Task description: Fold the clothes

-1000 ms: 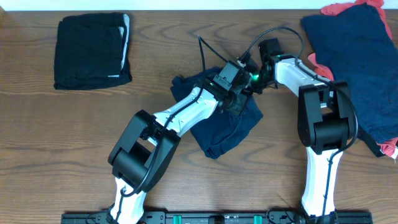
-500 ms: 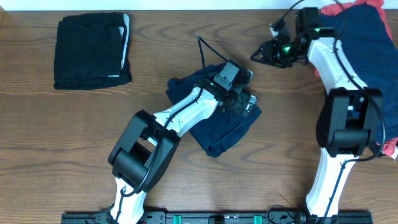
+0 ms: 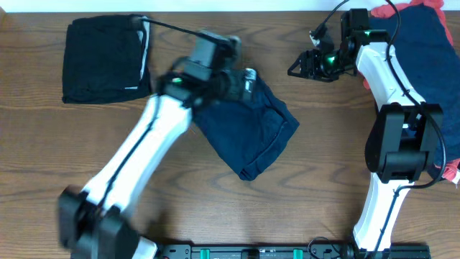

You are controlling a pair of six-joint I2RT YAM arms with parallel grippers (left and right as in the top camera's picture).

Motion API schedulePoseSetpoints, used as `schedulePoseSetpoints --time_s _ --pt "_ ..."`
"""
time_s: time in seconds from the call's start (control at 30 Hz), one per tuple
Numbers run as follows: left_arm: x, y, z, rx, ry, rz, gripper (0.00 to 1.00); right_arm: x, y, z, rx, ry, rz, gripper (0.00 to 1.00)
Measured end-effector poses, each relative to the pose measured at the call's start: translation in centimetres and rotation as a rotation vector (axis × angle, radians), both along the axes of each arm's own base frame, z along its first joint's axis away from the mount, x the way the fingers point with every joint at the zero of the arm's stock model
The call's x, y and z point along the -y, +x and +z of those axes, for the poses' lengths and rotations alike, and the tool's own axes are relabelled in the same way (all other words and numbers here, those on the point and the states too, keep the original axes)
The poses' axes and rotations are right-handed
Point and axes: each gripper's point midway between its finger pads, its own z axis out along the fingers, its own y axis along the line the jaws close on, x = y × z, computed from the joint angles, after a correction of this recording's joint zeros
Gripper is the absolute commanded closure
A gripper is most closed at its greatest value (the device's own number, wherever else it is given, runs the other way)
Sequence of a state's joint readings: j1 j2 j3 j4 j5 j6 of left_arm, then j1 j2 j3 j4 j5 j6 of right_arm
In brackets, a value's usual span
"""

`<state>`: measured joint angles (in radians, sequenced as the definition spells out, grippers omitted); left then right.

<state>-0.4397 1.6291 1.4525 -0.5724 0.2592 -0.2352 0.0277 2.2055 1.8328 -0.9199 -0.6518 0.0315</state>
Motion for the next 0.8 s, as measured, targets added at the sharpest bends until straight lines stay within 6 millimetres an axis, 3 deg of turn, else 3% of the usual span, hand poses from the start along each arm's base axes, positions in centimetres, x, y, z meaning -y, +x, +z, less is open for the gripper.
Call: schedulePoseSetpoints --time_s 0.07,0.17,0.33,0.47,0.6,0.8 --pt "-0.8 -1.0 2.0 0.018 -0.005 0.002 0.02 0.0 0.0 0.0 0.002 -0.002 0.002 0.37" --pt "-1.3 -2.7 1.7 -0.021 0.040 -0.031 0.02 0.1 0.0 -0.1 0.005 -0.007 0.004 0.37" --pt "-0.8 -3.5 -3.1 -0.106 0.154 -0.151 0.02 0.3 0.1 -0.2 0.010 -0.021 0.006 0.37" --pt "1.0 -4.2 -7.7 -0.156 0.248 -0.304 0.02 0.3 0.1 -0.2 0.010 -0.026 0.004 0.37" --pt "2.6 -5.7 -11.0 -0.196 0.318 -0.433 0.02 0.6 0.1 -0.4 0.008 -0.041 0.001 0.37" --pt "1.9 -7.5 -13.4 -0.284 0.393 -0.495 0.02 0.8 0.1 -0.6 0.007 -0.060 -0.005 0.37"
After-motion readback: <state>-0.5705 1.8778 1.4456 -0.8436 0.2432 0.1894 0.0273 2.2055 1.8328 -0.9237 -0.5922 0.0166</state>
